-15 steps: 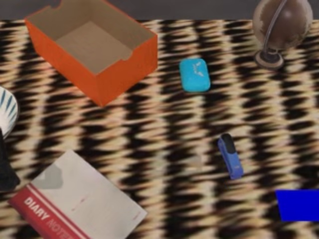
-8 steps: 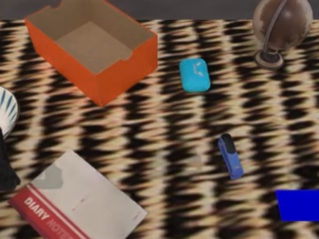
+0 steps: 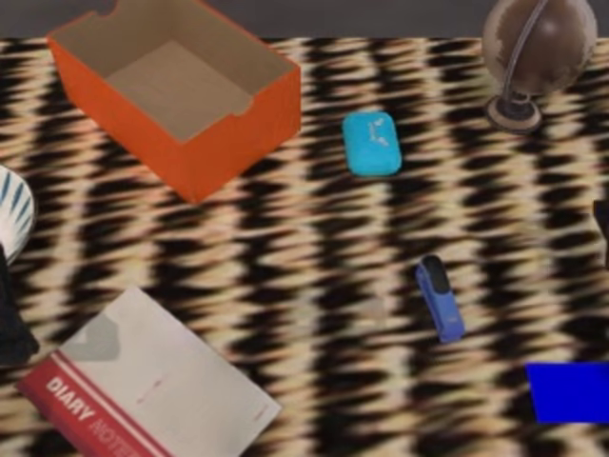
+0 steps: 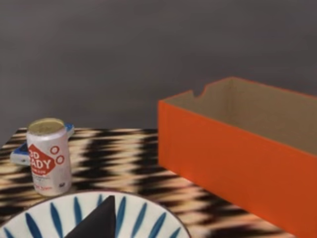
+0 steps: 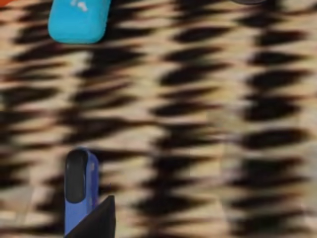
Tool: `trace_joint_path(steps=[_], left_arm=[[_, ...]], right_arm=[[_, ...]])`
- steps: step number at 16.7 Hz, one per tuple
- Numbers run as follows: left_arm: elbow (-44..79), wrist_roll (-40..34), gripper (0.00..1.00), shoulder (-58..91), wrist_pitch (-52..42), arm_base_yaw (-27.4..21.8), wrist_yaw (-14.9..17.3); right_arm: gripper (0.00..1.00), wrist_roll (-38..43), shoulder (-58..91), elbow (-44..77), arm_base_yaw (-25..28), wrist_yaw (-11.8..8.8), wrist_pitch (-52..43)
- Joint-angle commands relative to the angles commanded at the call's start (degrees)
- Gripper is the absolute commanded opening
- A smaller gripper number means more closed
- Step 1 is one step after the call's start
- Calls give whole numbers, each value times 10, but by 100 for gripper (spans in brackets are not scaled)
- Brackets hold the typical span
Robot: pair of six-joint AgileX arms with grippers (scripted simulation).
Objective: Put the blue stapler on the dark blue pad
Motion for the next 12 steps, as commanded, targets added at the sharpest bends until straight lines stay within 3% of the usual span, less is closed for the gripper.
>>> trace_joint_path(steps=[6,12], left_arm=[[0,0,100,0,0,0,0],[0,0,100,0,0,0,0]], right_arm=[[100,50,343,260,88,-2,-204],[100,85,573,457,151,-2,-341]])
